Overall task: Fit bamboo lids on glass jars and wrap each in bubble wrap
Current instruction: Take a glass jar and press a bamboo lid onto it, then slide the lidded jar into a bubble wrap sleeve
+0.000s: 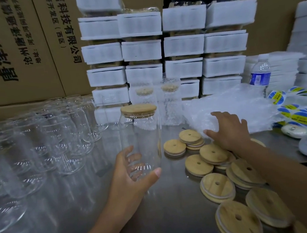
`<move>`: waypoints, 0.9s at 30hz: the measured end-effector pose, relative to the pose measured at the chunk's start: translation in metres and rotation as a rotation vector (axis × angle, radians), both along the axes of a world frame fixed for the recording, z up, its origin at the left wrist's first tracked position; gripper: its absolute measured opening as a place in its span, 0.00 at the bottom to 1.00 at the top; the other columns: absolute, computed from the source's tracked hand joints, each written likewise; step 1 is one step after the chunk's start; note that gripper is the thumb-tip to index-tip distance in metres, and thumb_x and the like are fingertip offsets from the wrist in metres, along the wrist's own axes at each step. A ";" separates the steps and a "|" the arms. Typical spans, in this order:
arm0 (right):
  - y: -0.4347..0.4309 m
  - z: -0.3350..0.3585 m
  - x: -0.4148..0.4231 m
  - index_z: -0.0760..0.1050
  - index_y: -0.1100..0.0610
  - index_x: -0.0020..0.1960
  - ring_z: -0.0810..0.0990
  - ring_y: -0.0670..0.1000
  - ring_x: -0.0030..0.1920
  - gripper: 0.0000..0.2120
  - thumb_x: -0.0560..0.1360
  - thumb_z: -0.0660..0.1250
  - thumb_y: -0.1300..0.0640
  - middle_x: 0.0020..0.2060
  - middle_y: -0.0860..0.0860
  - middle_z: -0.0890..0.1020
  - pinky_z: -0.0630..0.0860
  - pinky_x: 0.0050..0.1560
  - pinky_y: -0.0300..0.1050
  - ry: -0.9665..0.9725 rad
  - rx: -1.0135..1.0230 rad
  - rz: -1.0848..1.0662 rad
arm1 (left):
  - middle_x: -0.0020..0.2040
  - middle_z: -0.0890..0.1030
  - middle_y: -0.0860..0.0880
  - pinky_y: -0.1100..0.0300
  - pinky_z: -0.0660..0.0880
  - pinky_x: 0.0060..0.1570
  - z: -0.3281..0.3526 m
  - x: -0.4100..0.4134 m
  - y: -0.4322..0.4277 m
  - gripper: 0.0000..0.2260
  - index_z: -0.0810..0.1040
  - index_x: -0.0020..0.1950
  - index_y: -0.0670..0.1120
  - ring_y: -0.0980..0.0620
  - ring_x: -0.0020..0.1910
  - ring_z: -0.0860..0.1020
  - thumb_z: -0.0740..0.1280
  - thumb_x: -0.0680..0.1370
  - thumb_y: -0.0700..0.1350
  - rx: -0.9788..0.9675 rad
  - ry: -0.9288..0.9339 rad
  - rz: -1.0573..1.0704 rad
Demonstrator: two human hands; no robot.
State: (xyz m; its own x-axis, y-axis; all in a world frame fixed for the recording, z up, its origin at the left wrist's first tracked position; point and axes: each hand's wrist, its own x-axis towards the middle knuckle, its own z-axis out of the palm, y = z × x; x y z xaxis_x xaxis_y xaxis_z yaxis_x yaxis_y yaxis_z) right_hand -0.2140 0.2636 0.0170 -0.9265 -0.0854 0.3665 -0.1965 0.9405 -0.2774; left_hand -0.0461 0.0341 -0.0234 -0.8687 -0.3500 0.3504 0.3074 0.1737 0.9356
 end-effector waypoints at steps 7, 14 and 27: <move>0.000 0.003 -0.002 0.79 0.48 0.52 0.73 0.55 0.60 0.09 0.78 0.63 0.47 0.51 0.52 0.80 0.57 0.68 0.56 0.170 0.098 -0.075 | 0.57 0.76 0.54 0.68 0.77 0.41 0.002 -0.002 -0.002 0.35 0.66 0.63 0.57 0.58 0.52 0.79 0.75 0.59 0.49 0.032 0.014 0.005; -0.013 0.032 0.012 0.80 0.56 0.50 0.78 0.56 0.53 0.09 0.77 0.66 0.52 0.49 0.54 0.82 0.71 0.56 0.53 0.351 -0.410 0.056 | 0.56 0.77 0.54 0.73 0.75 0.40 0.005 -0.001 -0.006 0.35 0.66 0.63 0.57 0.65 0.49 0.79 0.76 0.59 0.51 0.034 0.041 0.032; -0.084 0.017 0.132 0.76 0.48 0.42 0.77 0.49 0.49 0.05 0.73 0.67 0.47 0.45 0.46 0.79 0.72 0.54 0.48 -0.011 -0.162 0.641 | 0.55 0.77 0.54 0.71 0.75 0.46 0.028 0.005 -0.011 0.32 0.68 0.60 0.59 0.64 0.50 0.80 0.77 0.60 0.49 0.120 0.261 0.118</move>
